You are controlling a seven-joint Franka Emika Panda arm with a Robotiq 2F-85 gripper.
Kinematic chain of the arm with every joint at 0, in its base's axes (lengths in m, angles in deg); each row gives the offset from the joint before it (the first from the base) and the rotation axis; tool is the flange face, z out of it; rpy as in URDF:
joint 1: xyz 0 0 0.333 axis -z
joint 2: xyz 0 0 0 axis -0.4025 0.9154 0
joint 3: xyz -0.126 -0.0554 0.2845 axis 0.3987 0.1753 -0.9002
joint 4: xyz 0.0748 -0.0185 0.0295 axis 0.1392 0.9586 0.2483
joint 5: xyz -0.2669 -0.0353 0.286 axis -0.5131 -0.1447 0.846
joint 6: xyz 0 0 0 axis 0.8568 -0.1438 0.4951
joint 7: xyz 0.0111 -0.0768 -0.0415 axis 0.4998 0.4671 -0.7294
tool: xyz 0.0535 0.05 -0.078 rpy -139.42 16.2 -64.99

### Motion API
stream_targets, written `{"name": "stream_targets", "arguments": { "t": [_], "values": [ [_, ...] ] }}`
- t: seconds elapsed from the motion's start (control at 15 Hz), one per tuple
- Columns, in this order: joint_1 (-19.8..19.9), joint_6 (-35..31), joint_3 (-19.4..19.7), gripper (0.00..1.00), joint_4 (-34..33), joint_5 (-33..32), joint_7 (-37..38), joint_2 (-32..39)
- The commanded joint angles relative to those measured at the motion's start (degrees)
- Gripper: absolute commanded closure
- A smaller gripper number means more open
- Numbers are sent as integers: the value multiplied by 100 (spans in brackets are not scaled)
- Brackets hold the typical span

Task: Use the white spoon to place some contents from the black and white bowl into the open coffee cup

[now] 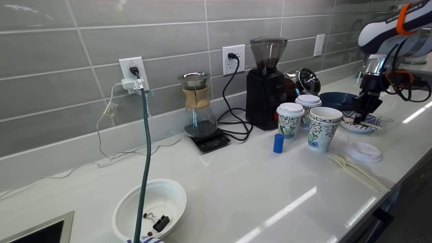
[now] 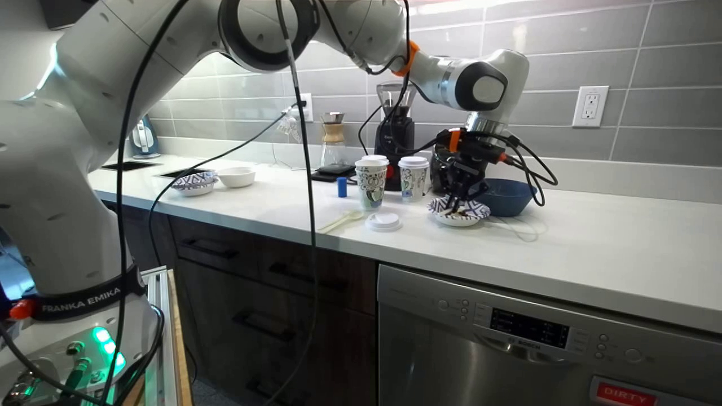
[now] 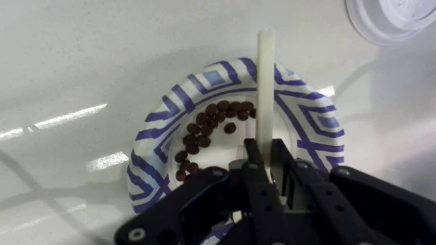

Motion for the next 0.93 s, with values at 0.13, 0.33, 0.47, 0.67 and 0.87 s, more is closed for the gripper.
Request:
{"name": "stream_targets", "arguments": {
  "t": [0.13,0.33,0.47,0.67,0.87],
  "values": [
    [283,-242,-133,97,308,232,-611,-124],
    [448,-404,-179,97,569,353,-1060,-269],
    [531,-516,-188,97,743,423,-1359,-399],
    [634,-655,-161,97,1099,495,-1796,-680],
    [724,-671,-147,97,1487,563,-2223,-1009]
  ]
}}
